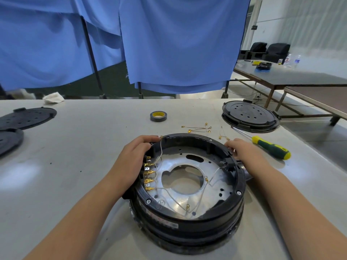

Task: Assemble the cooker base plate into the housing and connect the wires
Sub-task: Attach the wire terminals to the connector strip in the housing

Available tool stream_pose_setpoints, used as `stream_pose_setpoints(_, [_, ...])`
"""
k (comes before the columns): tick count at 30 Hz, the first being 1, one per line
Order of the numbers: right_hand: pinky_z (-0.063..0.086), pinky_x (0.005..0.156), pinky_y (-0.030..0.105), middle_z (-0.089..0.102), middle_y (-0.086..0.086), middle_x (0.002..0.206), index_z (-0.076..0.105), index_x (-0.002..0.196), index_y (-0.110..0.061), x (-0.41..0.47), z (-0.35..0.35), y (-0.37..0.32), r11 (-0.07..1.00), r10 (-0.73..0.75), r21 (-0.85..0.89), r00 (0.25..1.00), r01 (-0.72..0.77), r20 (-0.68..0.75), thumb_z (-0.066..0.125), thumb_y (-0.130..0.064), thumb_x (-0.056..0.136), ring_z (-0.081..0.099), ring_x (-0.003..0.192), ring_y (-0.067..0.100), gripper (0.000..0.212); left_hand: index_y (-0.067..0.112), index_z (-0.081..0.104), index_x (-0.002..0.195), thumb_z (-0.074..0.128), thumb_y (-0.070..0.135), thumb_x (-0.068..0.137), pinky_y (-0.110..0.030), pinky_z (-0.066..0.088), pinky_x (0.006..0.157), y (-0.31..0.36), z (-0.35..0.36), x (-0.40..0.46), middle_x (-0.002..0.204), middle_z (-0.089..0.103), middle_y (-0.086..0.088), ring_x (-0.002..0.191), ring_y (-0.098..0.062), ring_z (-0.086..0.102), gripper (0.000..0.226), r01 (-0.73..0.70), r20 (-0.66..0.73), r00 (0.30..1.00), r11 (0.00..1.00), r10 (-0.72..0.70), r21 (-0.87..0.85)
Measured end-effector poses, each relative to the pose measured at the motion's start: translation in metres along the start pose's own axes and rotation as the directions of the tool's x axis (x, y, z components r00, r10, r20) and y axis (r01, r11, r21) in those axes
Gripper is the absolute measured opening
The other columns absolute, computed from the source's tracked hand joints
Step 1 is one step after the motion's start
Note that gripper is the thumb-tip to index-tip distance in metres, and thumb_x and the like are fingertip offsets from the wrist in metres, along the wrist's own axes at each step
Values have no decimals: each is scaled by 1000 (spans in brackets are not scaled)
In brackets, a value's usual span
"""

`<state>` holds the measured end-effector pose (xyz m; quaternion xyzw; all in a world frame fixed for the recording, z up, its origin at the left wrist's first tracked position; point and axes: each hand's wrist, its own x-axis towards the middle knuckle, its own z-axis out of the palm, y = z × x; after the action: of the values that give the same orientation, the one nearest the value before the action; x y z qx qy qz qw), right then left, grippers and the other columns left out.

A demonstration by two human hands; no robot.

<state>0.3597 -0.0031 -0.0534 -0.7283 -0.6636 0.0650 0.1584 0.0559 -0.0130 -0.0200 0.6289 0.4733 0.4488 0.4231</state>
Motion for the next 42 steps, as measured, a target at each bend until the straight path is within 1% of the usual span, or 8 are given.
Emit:
stream_pose_setpoints(8, [33, 67, 27, 53, 3, 85, 68, 89, -12, -9, 2, 4, 957, 59, 290, 972, 10, -226, 64, -9, 88, 47, 72, 17, 5, 23, 71, 100, 37, 7, 97, -11, 43, 78, 0, 1, -1, 115, 66, 18, 106, 1, 60, 37, -4, -12, 1000, 1000, 4, -23])
stream_pose_setpoints(17, [50, 71, 27, 65, 5, 88, 64, 89, -21, -18, -26, -11, 766, 215, 615, 826, 189, -521, 61, -12, 92, 60, 71, 12, 10, 27, 73, 94, 43, 11, 97, -29, 50, 66, 3, 0, -6, 90, 73, 5, 77, -15, 66, 34, 42, -34, 998, 995, -45, -85])
stream_pose_setpoints(21, [55, 65, 18, 66, -4, 76, 66, 85, -25, -28, -55, -38, 533, 266, 803, 848, 268, -459, 60, -12, 93, 64, 61, 4, 16, 23, 72, 95, 49, 10, 96, -14, 49, 62, 5, 0, -9, 83, 73, 10, 75, -5, 67, 27, -40, -59, 998, 997, 36, -71])
stream_pose_setpoints(24, [56, 64, 19, 68, -8, 69, 68, 83, -20, -35, -74, -64, 174, 263, 953, 921, 249, -289, 64, -19, 85, 62, 59, 5, 5, 22, 72, 93, 53, 10, 95, -14, 49, 60, 6, -1, -12, 81, 73, 8, 71, -4, 67, 23, -102, -95, 991, 992, 94, -79])
stream_pose_setpoints(28, [56, 61, 23, 63, -1, 74, 72, 77, -16, -40, -86, -91, -90, -54, 996, 998, 20, -25, 63, -21, 77, 58, 58, 8, 10, 28, 72, 87, 57, 14, 94, -29, 48, 57, 7, -1, -18, 77, 70, 8, 64, -15, 63, 22, -129, -83, 989, 987, 122, -95])
stream_pose_setpoints(33, [58, 66, 23, 66, 0, 74, 75, 76, -18, -37, -79, -120, 288, -359, 949, 904, -128, 230, 66, -23, 75, 61, 62, 9, 11, 36, 70, 88, 67, 25, 89, -31, 48, 92, 13, -4, -22, 93, 72, 17, 100, -6, 65, 11, -240, -95, 965, 970, 243, 41])
stream_pose_setpoints(37, [54, 73, 23, 67, 3, 76, 73, 82, -18, -28, -70, -135, 547, -449, 833, 813, -78, 371, 67, -24, 78, 61, 70, 13, 10, 35, 70, 92, 69, 40, 79, -13, 48, 86, 18, -3, -26, 95, 72, 19, 98, 0, 65, 14, -300, -62, 951, 953, 301, 29])
stream_pose_setpoints(42, [51, 76, 25, 65, 6, 83, 72, 85, -18, -22, -67, -138, 642, -501, 766, 755, -1, 422, 63, -15, 90, 59, 74, 13, 11, 34, 69, 95, 75, 24, 82, -11, 49, 82, 18, 0, -26, 89, 73, 18, 89, 0, 68, 18, -332, -90, 940, 943, 331, -5])
